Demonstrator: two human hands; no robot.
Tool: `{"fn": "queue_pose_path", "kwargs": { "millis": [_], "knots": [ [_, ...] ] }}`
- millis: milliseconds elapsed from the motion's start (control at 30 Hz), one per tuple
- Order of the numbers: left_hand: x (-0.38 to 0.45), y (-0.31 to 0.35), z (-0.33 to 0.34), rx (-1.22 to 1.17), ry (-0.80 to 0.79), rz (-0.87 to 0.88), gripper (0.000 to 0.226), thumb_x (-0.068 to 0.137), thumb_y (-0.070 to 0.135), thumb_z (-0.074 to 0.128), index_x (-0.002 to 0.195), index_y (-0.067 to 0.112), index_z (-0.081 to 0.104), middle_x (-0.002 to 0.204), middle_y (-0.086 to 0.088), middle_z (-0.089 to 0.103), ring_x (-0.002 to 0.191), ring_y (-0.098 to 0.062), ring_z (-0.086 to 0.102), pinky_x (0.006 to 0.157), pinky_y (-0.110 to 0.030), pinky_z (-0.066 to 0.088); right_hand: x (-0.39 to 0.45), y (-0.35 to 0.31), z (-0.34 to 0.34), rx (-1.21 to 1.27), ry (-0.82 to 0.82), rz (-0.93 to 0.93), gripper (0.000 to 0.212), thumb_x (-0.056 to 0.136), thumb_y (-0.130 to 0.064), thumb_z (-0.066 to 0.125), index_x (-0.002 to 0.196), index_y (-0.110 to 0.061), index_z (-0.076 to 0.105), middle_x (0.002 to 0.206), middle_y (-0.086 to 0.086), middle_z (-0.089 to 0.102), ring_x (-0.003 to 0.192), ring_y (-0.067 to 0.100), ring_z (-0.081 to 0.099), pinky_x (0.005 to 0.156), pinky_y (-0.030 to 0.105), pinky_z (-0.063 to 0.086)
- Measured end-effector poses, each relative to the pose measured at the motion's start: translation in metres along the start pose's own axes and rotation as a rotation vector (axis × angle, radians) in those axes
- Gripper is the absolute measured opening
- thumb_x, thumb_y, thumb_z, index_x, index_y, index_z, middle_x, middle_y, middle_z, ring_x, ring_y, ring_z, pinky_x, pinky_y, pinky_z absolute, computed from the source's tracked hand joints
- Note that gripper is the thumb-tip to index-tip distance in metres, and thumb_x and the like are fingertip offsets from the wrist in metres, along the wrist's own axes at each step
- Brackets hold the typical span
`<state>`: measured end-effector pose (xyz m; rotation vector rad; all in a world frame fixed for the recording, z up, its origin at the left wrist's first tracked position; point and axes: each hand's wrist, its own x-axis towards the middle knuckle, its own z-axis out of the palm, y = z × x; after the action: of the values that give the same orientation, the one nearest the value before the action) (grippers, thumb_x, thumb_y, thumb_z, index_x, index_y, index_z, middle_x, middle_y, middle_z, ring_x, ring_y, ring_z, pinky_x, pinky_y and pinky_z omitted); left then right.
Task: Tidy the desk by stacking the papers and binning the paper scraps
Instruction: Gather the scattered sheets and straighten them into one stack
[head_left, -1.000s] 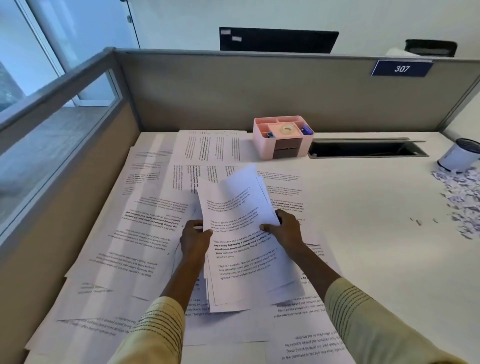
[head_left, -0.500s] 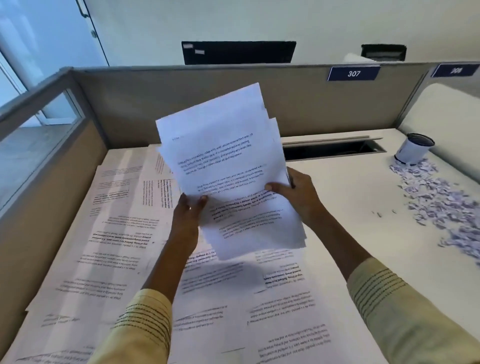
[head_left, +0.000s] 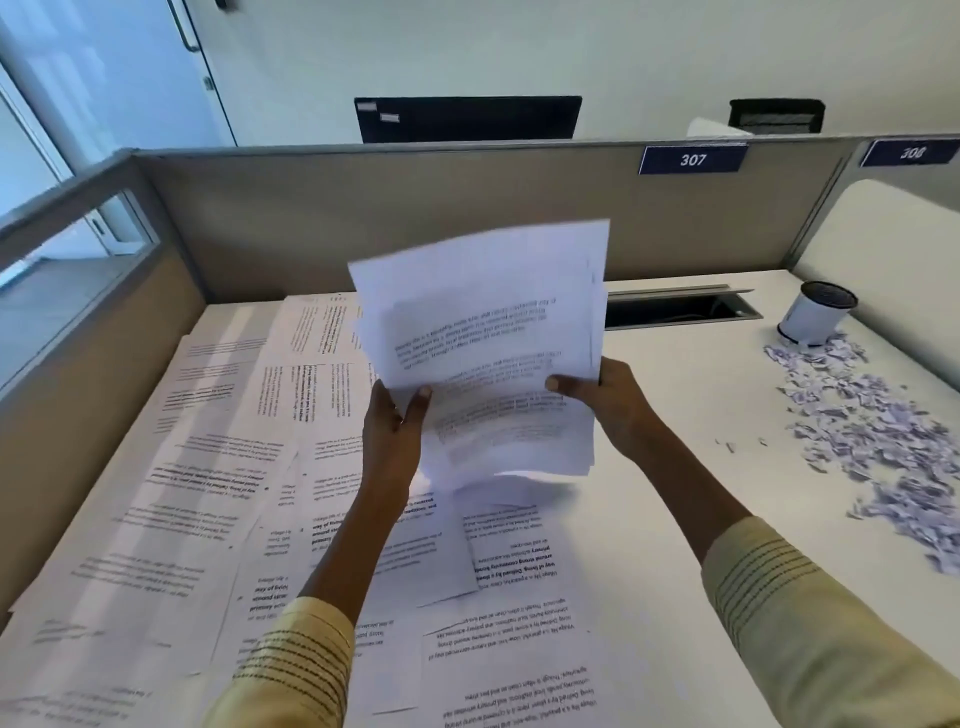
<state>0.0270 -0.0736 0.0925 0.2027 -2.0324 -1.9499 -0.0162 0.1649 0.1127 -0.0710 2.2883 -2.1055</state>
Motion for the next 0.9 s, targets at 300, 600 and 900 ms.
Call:
{"fn": "queue_pose_path", "kwargs": {
  "millis": [300, 600, 900],
  "knots": [
    [-0.018, 0.005, 0.017, 0.07, 0.023, 0.0, 0.011, 0.099, 0.015, 0.047, 0.107, 0.018, 0.054, 0.096, 0.007, 0.063, 0.088, -0.011, 0.059, 0.072, -0.027, 0.049, 0.0, 0.01, -0.011, 0.077, 0.013, -0.007, 0.026, 0.073, -0.011, 0.079, 0.097, -0.013, 0.069, 0.099, 0.011, 0.071, 0.084, 0.023, 0.065, 0.075, 0.038, 0.052],
    [-0.032, -0.006, 0.027, 0.08, 0.0, -0.043, 0.017, 0.102, 0.012, 0.038, 0.115, 0.019, 0.046, 0.103, 0.007, 0.06, 0.097, -0.01, 0.058, 0.079, -0.022, 0.049, -0.007, 0.031, -0.017, 0.075, 0.024, 0.074, 0.028, 0.071, -0.006, 0.079, 0.098, -0.005, 0.07, 0.103, 0.014, 0.071, 0.088, 0.024, 0.065, 0.081, 0.04, 0.053],
    [-0.031, -0.03, 0.034, 0.286, 0.079, -0.048, 0.021, 0.102, 0.016, 0.037, 0.101, 0.006, 0.055, 0.104, -0.015, 0.064, 0.086, -0.026, 0.056, 0.071, -0.03, 0.043, -0.026, 0.058, -0.02, 0.055, 0.098, 0.041, 0.01, 0.078, -0.009, 0.074, 0.084, -0.017, 0.072, 0.088, 0.008, 0.072, 0.078, 0.016, 0.064, 0.074, 0.035, 0.052]
  ]
}}
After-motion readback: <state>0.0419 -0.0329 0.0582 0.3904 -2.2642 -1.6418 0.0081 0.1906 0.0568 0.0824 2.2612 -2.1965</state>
